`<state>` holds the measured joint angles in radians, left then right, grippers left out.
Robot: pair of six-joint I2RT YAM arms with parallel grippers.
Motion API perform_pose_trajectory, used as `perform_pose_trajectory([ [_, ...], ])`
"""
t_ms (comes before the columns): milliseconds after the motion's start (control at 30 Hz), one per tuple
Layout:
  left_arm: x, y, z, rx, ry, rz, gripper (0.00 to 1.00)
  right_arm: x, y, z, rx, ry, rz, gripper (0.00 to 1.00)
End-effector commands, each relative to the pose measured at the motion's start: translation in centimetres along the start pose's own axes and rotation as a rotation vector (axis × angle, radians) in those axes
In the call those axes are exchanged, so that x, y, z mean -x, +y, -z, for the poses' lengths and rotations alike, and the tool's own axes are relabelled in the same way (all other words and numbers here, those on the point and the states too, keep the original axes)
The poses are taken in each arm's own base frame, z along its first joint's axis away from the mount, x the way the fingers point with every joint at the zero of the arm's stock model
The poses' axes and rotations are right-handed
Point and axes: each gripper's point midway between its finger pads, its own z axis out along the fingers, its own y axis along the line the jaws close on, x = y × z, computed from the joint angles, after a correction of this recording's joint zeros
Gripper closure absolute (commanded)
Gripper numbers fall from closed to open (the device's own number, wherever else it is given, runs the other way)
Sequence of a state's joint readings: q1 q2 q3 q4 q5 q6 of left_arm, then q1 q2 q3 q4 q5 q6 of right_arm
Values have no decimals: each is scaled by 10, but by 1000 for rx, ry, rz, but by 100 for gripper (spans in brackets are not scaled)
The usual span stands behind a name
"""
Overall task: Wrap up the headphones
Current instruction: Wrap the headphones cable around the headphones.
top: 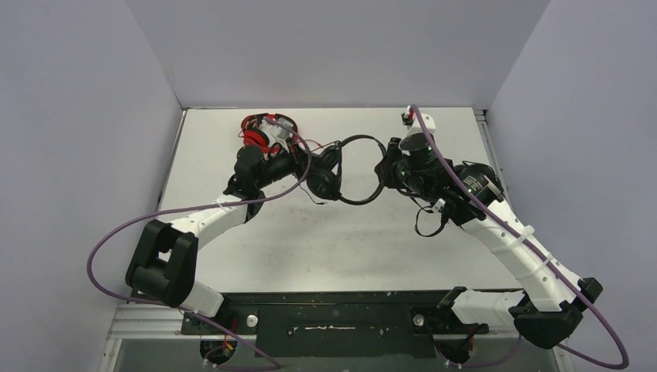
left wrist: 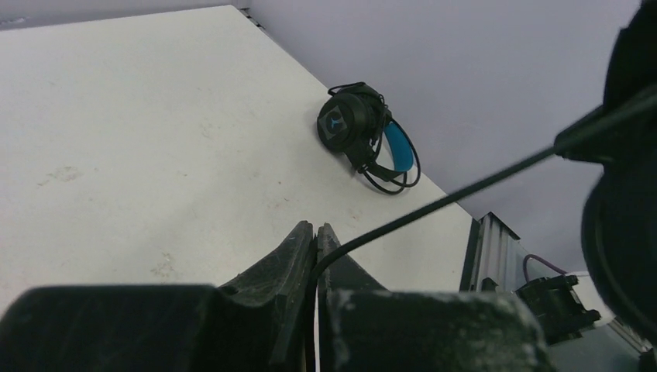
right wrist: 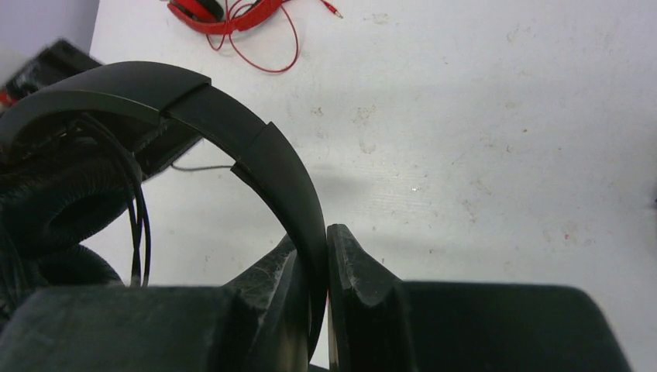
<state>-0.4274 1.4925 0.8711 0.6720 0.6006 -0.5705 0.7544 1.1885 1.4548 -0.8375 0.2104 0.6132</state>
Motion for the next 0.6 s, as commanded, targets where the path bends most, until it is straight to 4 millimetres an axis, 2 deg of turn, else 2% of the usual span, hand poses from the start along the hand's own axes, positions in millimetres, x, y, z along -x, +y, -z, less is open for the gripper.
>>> perform_pose_trajectory([
  [0,11,-21,6,-54,-98,21,94,61,26,16,141,-173,-208,100],
  [133,3,-29,11,-64,-118,18,85,70,28,11,129,-185,-236,100],
  [267,-7,-37,9,-84,-105,6,87,79,27,10,117,-211,-274,100],
  [500,-27,-52,3,-102,-74,-4,83,90,6,7,-1,-269,-387,100],
  [533,-28,-55,2,-107,-74,-5,83,91,3,5,-17,-278,-394,100],
  [567,-30,-58,2,-111,-73,-7,88,92,1,4,-29,-281,-400,100],
])
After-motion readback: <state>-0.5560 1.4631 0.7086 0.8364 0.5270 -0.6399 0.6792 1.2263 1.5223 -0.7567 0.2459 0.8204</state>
